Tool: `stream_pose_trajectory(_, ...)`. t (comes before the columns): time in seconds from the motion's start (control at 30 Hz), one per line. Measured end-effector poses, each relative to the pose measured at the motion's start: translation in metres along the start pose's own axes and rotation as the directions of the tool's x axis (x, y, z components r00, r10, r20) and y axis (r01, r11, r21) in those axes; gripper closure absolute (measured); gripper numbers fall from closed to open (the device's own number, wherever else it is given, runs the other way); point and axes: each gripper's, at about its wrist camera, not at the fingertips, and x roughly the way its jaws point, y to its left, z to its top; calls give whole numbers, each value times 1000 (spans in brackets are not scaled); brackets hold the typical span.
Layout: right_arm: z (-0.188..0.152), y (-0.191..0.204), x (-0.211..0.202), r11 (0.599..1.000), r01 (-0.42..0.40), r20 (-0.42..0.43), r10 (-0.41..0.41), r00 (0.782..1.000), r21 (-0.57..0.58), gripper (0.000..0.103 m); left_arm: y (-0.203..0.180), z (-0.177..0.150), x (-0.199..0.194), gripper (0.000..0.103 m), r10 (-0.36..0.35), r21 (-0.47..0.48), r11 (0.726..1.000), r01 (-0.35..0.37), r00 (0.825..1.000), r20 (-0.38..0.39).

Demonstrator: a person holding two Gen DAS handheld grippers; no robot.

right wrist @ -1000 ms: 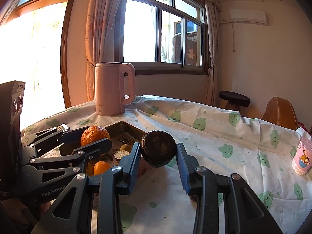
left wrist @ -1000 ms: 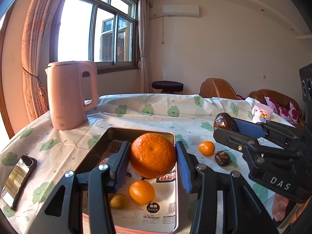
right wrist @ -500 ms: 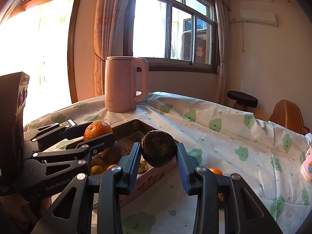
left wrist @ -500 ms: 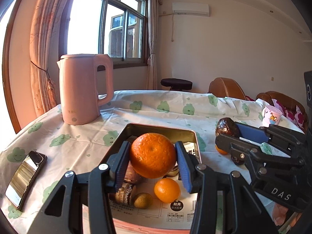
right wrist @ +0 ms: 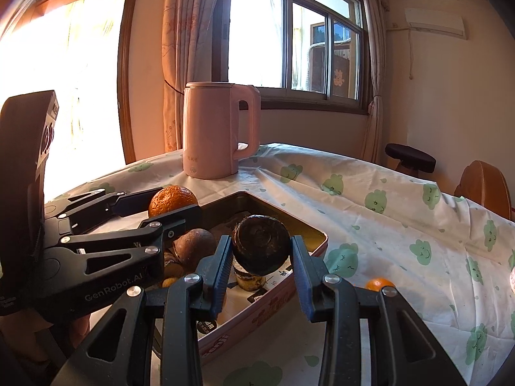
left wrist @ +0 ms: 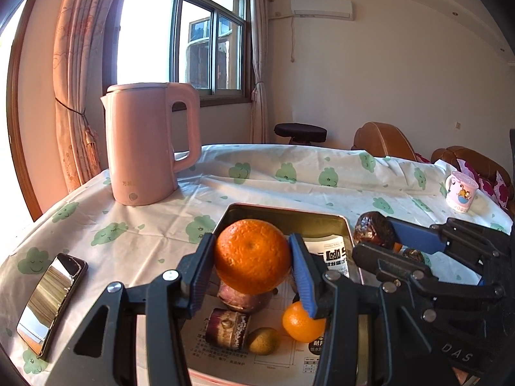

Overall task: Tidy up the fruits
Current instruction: 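Carry the orange to the tin with the left tool while the right carries the brown fruit, then open the left tool over the tin while the right tool releases the brown fruit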

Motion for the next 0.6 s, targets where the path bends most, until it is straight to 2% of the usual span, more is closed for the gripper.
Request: stream_pose_trajectory(0.6, -5, 10, 23, 1000, -19, -59, 20, 998, 11, 64, 10, 2, 20, 55, 5, -9, 1000, -5, 998, -55)
